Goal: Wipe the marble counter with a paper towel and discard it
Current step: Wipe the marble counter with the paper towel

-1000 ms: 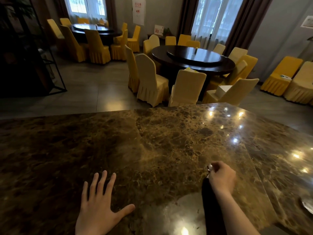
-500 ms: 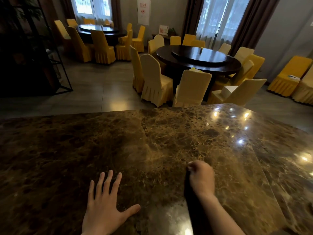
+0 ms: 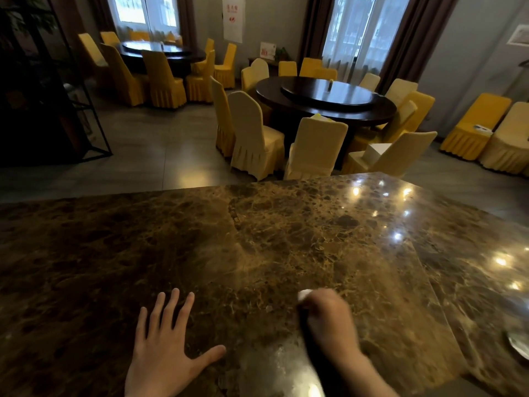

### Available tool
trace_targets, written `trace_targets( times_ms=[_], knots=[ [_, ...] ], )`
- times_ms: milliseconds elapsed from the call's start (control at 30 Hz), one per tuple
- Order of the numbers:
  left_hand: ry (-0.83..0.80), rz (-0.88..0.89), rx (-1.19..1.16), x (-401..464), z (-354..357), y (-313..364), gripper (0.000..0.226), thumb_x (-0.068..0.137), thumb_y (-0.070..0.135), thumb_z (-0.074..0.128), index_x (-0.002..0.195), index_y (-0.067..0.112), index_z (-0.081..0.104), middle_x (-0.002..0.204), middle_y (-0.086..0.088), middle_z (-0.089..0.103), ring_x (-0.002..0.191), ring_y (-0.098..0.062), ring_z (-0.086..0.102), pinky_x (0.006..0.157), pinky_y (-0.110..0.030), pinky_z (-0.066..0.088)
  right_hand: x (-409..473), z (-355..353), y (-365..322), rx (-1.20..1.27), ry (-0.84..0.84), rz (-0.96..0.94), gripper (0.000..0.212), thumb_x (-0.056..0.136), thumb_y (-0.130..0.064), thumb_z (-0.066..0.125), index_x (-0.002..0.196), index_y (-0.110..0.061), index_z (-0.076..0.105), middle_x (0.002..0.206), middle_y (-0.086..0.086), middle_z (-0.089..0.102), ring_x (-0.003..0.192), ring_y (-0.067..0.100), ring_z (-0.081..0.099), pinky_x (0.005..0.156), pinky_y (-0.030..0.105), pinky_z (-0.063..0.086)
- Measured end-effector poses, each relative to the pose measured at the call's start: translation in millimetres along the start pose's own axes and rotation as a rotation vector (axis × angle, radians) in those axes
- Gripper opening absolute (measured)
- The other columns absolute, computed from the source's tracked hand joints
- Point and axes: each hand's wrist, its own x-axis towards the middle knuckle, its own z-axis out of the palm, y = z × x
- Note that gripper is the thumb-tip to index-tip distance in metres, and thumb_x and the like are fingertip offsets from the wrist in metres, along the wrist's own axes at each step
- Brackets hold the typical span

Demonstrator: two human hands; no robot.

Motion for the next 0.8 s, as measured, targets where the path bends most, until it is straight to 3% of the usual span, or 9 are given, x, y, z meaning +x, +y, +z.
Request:
trace_targets(
  times_ms=[100,200,333,433,533,600,700,800],
  knots=[
    [0.004,0.0,-0.008,-1.4,1.0,-0.7,0.129,0.05,0.112,0.005,0.152,0.039,-0.026,0.164,0.007,-0.03,0.15,-0.019,-0.033,0.126,-0.054,-0.014,13.6,-34.5,60.3,-0.09,0.148,0.33,0.016,0.08,0.0,0.072,0.075,-0.016,0.073,0.08,0.006,0.072,0.075,0.03,0.064,0.064,0.033,0.047],
    [0.011,-0.006,-0.015,-2.1,4.0,-1.0,0.129,0.052,0.112,0.007,0.153,0.039,-0.024,0.167,0.006,-0.026,0.15,-0.018,-0.034,0.127,-0.053,-0.014,18.8,-34.1,59.5,-0.149,0.19,0.498,0.013,0.084,0.003,0.066,0.086,-0.006,0.075,0.089,0.013,0.071,0.082,0.033,0.062,0.071,0.04,0.052],
    [0.036,0.006,-0.014,-2.4,5.2,-3.3,0.128,0.055,0.111,0.009,0.157,0.038,-0.018,0.169,0.005,-0.022,0.151,-0.019,-0.031,0.127,-0.054,-0.012,-3.9,12.4,-13.5,-0.07,0.061,0.269,0.02,0.087,0.002,0.067,0.098,-0.013,0.076,0.094,0.007,0.07,0.089,0.023,0.059,0.073,0.026,0.039],
    [0.049,0.021,-0.014,-2.4,7.0,-3.6,0.127,0.057,0.11,0.01,0.158,0.037,-0.014,0.17,0.004,-0.018,0.153,-0.019,-0.027,0.128,-0.055,-0.009,-36.7,37.1,-60.5,0.021,-0.09,0.002,0.032,0.083,0.001,0.071,0.106,-0.021,0.074,0.098,-0.004,0.069,0.092,0.014,0.057,0.076,0.019,0.04],
    [0.054,0.033,-0.044,-0.8,7.9,-6.2,0.127,0.057,0.11,0.013,0.158,0.037,-0.013,0.17,0.004,-0.018,0.152,-0.018,-0.029,0.128,-0.054,-0.01,-63.2,34.5,-65.5,0.089,-0.229,-0.277,0.027,0.083,-0.012,0.076,0.104,-0.028,0.071,0.102,-0.013,0.07,0.09,0.01,0.057,0.071,0.02,0.046],
    [0.065,0.032,-0.049,-1.0,9.4,-6.0,0.128,0.057,0.111,0.014,0.158,0.036,-0.011,0.17,0.004,-0.017,0.152,-0.018,-0.028,0.128,-0.054,-0.01,-62.2,19.1,-43.4,0.092,-0.211,-0.316,0.016,0.086,-0.018,0.075,0.096,-0.029,0.07,0.096,-0.015,0.071,0.085,0.009,0.057,0.068,0.026,0.05],
    [0.075,0.027,-0.039,-2.0,8.9,-6.1,0.128,0.057,0.111,0.012,0.159,0.036,-0.009,0.17,0.004,-0.015,0.153,-0.019,-0.027,0.128,-0.054,-0.011,-38.2,-10.1,8.2,-0.031,-0.022,-0.036,0.01,0.084,-0.014,0.077,0.081,-0.023,0.074,0.079,-0.008,0.071,0.079,0.015,0.06,0.068,0.034,0.05],
    [0.069,0.023,-0.033,-2.4,7.4,-6.3,0.129,0.057,0.111,0.011,0.16,0.036,-0.007,0.17,0.003,-0.016,0.153,-0.019,-0.027,0.128,-0.054,-0.01,-4.6,-42.1,60.0,-0.06,0.117,0.363,0.015,0.081,0.001,0.072,0.082,-0.013,0.079,0.084,0.009,0.078,0.082,0.031,0.069,0.069,0.034,0.05]
  ],
)
